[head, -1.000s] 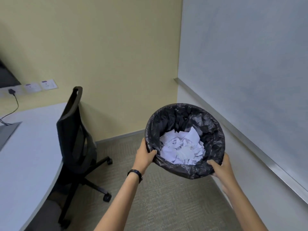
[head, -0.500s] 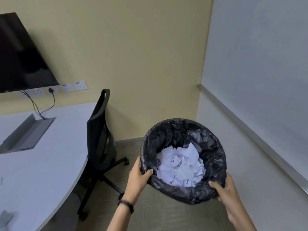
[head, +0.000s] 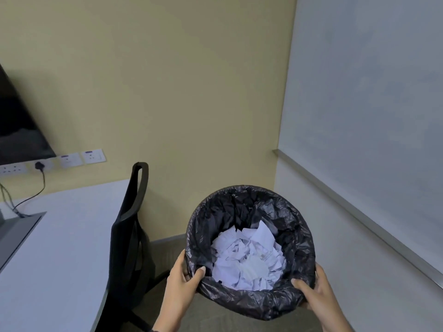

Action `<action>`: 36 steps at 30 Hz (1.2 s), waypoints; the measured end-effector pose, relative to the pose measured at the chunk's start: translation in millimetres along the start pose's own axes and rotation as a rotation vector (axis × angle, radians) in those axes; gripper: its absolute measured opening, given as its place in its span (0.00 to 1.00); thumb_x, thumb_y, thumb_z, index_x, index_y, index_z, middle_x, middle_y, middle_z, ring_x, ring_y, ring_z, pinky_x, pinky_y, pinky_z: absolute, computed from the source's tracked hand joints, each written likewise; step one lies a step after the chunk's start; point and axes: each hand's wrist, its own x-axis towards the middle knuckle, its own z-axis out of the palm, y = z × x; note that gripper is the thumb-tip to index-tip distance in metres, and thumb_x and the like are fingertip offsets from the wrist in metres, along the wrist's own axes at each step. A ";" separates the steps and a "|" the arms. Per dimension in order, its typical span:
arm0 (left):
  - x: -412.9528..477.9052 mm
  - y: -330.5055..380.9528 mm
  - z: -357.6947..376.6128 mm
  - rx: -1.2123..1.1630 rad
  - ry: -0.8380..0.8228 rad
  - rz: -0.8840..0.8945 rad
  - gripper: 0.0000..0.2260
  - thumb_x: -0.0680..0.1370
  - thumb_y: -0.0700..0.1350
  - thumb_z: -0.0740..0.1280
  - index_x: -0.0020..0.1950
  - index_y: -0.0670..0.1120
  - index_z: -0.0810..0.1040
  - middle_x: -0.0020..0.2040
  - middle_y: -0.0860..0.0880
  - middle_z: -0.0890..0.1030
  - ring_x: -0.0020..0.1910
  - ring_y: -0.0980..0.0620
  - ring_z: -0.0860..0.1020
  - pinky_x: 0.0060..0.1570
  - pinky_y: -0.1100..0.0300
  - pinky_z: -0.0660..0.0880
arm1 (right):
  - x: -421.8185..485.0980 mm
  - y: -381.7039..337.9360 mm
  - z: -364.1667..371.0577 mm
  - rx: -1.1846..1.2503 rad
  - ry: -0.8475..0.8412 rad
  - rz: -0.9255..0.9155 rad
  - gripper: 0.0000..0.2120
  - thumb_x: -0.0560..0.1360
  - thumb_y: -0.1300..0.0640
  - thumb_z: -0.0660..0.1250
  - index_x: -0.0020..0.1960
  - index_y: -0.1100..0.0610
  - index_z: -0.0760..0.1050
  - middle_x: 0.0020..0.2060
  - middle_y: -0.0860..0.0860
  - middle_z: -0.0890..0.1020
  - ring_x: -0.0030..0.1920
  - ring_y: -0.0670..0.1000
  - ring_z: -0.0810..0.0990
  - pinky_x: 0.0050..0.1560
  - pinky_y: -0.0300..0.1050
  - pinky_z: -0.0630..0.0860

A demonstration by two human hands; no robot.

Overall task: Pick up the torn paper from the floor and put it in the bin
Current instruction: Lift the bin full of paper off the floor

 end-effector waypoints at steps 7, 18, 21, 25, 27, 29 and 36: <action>95.8 10.5 23.3 -0.085 -0.099 -0.016 0.20 0.76 0.41 0.69 0.65 0.52 0.69 0.54 0.55 0.80 0.52 0.53 0.80 0.55 0.55 0.78 | 54.7 -19.2 9.7 0.012 0.155 -0.018 0.30 0.74 0.63 0.68 0.71 0.50 0.60 0.62 0.50 0.73 0.61 0.53 0.74 0.56 0.53 0.75; 284.7 9.2 114.5 -0.078 -0.187 -0.109 0.21 0.76 0.40 0.68 0.66 0.53 0.67 0.55 0.44 0.81 0.47 0.47 0.82 0.43 0.60 0.81 | 246.7 -32.6 -10.8 -0.004 0.221 0.045 0.26 0.75 0.64 0.66 0.69 0.51 0.62 0.58 0.51 0.75 0.56 0.55 0.78 0.51 0.58 0.79; 344.3 2.6 137.8 -0.034 -0.198 -0.135 0.21 0.76 0.38 0.67 0.68 0.47 0.67 0.56 0.38 0.80 0.44 0.46 0.81 0.37 0.63 0.79 | 305.4 -39.5 -12.7 -0.035 0.205 0.081 0.27 0.75 0.64 0.66 0.70 0.51 0.61 0.57 0.50 0.74 0.57 0.56 0.77 0.57 0.63 0.76; 407.6 -19.1 164.3 -0.046 -0.161 -0.196 0.22 0.76 0.39 0.68 0.68 0.48 0.66 0.56 0.40 0.80 0.47 0.45 0.81 0.44 0.57 0.80 | 383.4 -34.7 -14.4 -0.065 0.183 0.142 0.28 0.75 0.64 0.66 0.70 0.51 0.60 0.58 0.51 0.74 0.55 0.55 0.77 0.56 0.62 0.77; 429.8 -30.9 173.5 -0.061 -0.134 -0.230 0.22 0.76 0.39 0.67 0.68 0.49 0.65 0.57 0.43 0.79 0.50 0.45 0.81 0.47 0.55 0.81 | 419.2 -25.7 -12.8 -0.068 0.171 0.186 0.28 0.75 0.64 0.66 0.71 0.51 0.59 0.56 0.50 0.73 0.53 0.54 0.77 0.56 0.60 0.77; 452.1 -41.0 178.6 -0.062 -0.119 -0.282 0.27 0.76 0.39 0.68 0.73 0.46 0.63 0.63 0.42 0.77 0.56 0.43 0.79 0.54 0.49 0.79 | 447.9 -19.9 -6.3 -0.071 0.166 0.232 0.28 0.75 0.64 0.66 0.71 0.52 0.59 0.55 0.49 0.73 0.52 0.54 0.77 0.56 0.60 0.77; 576.1 -82.4 210.6 -0.030 -0.206 -0.398 0.26 0.77 0.35 0.65 0.73 0.44 0.61 0.64 0.38 0.75 0.58 0.39 0.77 0.53 0.50 0.77 | 561.8 23.8 6.6 -0.137 0.178 0.411 0.27 0.75 0.64 0.65 0.69 0.55 0.58 0.58 0.52 0.71 0.47 0.49 0.77 0.40 0.47 0.81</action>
